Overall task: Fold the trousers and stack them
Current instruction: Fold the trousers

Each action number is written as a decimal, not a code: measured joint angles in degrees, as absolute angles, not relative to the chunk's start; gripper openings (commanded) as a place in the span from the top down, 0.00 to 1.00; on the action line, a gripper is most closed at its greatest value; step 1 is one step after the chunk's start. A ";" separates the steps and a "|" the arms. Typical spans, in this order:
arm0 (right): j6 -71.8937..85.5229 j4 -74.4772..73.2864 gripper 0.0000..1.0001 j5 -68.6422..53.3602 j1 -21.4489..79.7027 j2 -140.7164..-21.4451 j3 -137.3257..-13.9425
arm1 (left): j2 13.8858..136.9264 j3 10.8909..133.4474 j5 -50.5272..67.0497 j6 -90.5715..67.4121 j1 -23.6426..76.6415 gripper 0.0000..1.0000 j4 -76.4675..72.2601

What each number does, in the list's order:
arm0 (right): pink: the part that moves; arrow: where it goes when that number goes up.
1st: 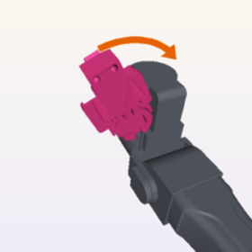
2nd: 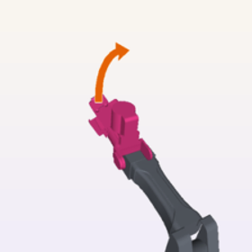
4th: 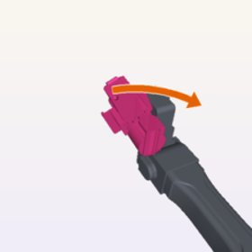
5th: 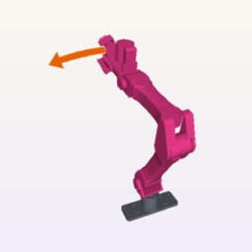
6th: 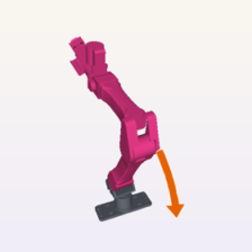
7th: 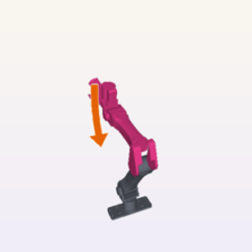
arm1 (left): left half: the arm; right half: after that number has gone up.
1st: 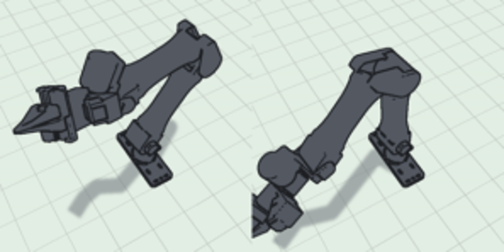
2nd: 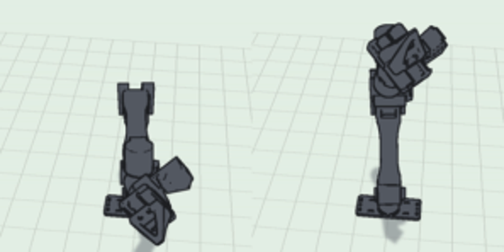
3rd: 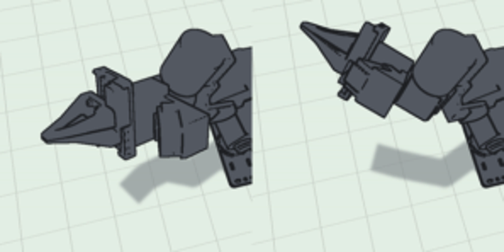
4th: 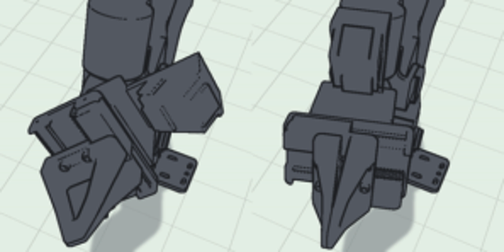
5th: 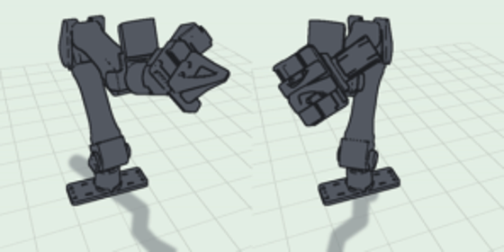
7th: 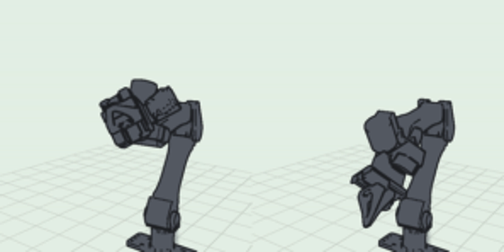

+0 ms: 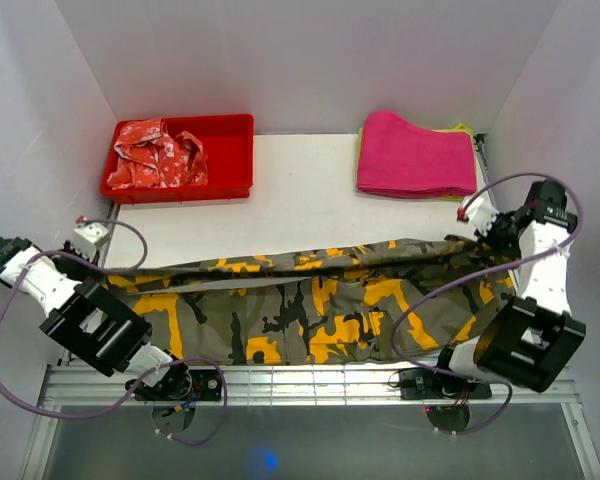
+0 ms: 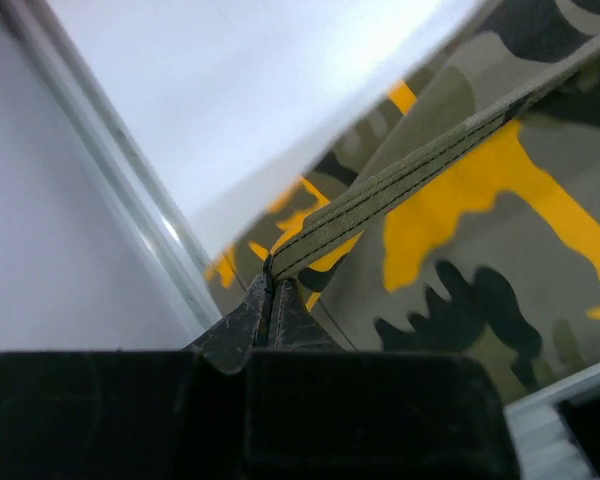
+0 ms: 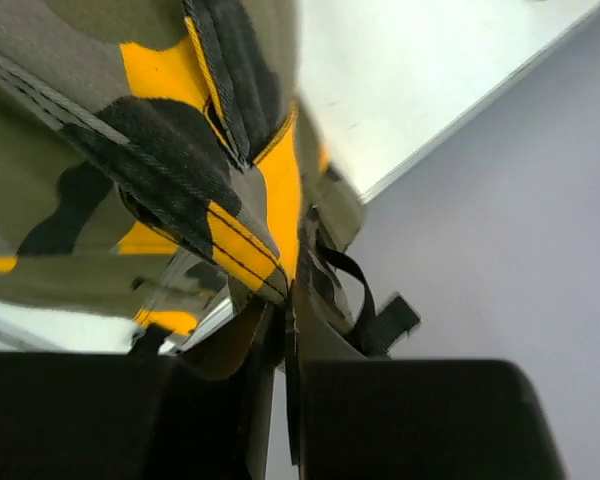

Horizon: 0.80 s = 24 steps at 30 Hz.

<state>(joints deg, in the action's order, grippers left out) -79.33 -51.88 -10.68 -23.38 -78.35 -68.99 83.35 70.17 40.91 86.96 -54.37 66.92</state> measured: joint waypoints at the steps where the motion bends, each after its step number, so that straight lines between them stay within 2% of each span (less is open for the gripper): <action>1: -82.70 -52.14 0.92 -10.66 -24.58 -75.90 -65.82 | 83.37 68.88 40.27 89.52 -56.03 1.00 68.79; 5: -94.02 -52.80 0.92 -9.17 -29.04 -69.30 -53.58 | 85.14 61.84 34.68 96.71 -60.49 1.00 72.69; 11: -99.35 -50.52 0.92 -5.72 -30.72 -71.57 -44.42 | 86.98 50.11 26.13 97.62 -60.27 1.00 67.05; 16: -95.90 -47.77 0.92 -4.10 -29.89 -81.10 -46.22 | 90.30 49.39 22.50 89.41 -56.23 1.00 62.63; 19: -91.81 -47.86 0.92 -3.55 -29.28 -88.01 -50.65 | 94.28 53.06 21.10 81.21 -52.95 1.00 63.13; 24: -86.15 -47.79 0.92 -3.01 -27.73 -92.77 -55.83 | 102.41 61.71 20.58 67.59 -46.28 1.00 64.49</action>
<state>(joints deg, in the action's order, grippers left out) -86.15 -47.79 -3.01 -27.73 -92.77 -55.83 102.41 61.71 20.58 67.59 -46.28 64.49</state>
